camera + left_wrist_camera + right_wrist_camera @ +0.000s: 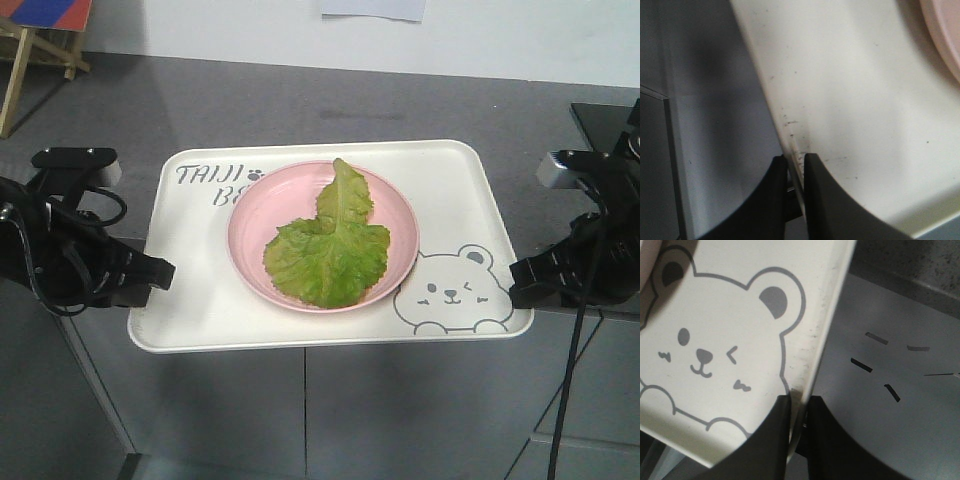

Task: Transfer vegetables to tray and serve
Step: 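Lift the tray with both grippers holding its side edges, then hold the tray level with both grippers while the base drives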

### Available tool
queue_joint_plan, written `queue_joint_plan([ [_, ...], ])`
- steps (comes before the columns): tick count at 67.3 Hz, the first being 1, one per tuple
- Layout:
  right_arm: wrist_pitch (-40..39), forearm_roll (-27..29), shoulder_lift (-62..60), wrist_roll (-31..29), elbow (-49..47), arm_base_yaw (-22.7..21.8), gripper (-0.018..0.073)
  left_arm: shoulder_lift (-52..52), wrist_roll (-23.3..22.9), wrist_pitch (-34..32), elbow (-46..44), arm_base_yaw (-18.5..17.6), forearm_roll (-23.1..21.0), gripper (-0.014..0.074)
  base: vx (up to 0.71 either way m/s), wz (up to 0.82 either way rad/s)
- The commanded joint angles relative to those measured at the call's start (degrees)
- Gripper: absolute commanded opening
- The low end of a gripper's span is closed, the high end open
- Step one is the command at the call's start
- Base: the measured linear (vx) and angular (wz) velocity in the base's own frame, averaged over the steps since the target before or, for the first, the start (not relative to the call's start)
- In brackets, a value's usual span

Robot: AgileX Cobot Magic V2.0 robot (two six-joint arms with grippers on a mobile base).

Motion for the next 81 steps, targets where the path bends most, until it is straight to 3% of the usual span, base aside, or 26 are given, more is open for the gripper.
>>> queue_joint_plan([
  [1, 0.34, 4.64, -2.1, -2.27, -1.45, 0.2, -0.0004, -2.21, 1.5, -3.22, -1.71, -0.55, -3.35, -0.0006, 0.08, -0.13],
  [81, 0.34, 4.64, -2.1, -2.27, -1.45, 0.2, -0.0004, -2.21, 1.5, -3.22, -1.71, -0.55, -3.35, -0.0006, 0.1, -0.14],
])
